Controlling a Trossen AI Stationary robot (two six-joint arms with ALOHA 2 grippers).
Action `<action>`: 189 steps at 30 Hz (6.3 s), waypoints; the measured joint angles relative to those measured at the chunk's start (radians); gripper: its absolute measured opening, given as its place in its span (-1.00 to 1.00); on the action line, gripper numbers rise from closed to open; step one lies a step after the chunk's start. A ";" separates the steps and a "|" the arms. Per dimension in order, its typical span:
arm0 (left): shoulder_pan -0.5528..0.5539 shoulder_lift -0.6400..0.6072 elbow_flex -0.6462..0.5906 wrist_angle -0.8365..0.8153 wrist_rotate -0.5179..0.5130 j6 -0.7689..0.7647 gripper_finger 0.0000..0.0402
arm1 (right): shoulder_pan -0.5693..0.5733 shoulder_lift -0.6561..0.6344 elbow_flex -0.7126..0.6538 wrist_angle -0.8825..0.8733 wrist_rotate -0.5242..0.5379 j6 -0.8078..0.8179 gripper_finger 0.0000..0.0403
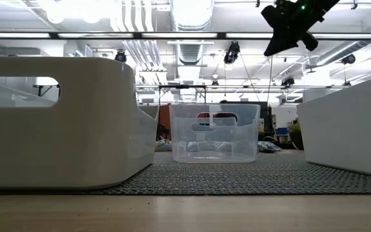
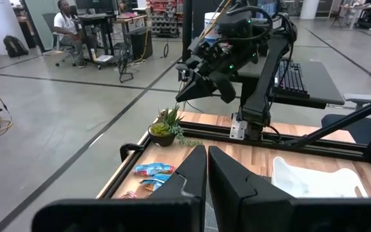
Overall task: Pick and place Granola Bars by type
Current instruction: Put the orange granola bar into the white bin
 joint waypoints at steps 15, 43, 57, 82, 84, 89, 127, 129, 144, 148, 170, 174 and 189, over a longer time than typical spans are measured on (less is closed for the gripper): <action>0.055 -0.002 0.000 0.001 -0.056 -0.005 -1.00 | 0.001 -0.002 0.000 0.000 -0.062 -0.011 -0.96; 0.252 0.135 0.186 -0.362 -0.298 -0.111 0.11 | 0.001 -0.002 0.000 0.000 -0.102 -0.005 -0.96; 0.284 0.348 0.285 -0.636 -0.302 -0.258 0.12 | 0.001 -0.002 0.000 -0.003 -0.102 -0.004 -0.96; 0.401 0.386 -0.113 -0.371 -0.102 -0.530 0.12 | 0.001 -0.002 0.001 -0.074 -0.143 -0.003 -0.96; 0.407 0.386 -0.142 -0.322 -0.099 -0.554 0.12 | 0.001 -0.002 0.001 -0.074 -0.148 -0.003 -0.96; 0.422 0.387 -0.197 -0.281 -0.099 -0.596 0.12 | 0.001 -0.002 0.001 -0.074 -0.148 -0.003 -0.96; 0.367 0.401 -0.395 -0.071 -0.137 -0.805 0.12 | 0.001 -0.002 0.001 -0.073 -0.147 -0.003 -0.96; 0.378 0.421 -0.362 -0.129 -0.137 -0.798 0.12 | 0.001 -0.002 0.001 -0.073 -0.147 -0.003 -0.96; 0.427 0.692 -0.147 -0.277 -0.074 -0.669 0.12 | 0.001 -0.002 0.001 -0.074 -0.153 0.005 -0.96; 0.430 0.742 -0.106 -0.315 -0.076 -0.654 0.12 | 0.001 -0.002 0.001 -0.074 -0.155 0.005 -0.96; 0.493 0.806 -0.081 -0.349 -0.048 -0.633 0.12 | 0.001 -0.002 0.001 -0.078 -0.155 -0.001 -0.96; 0.513 0.806 -0.081 -0.338 -0.031 -0.620 0.12 | 0.001 -0.002 0.001 -0.078 -0.155 -0.003 -0.96; 0.539 0.833 -0.082 -0.338 0.037 -0.618 0.12 | 0.001 -0.002 0.001 -0.077 -0.154 -0.003 -0.96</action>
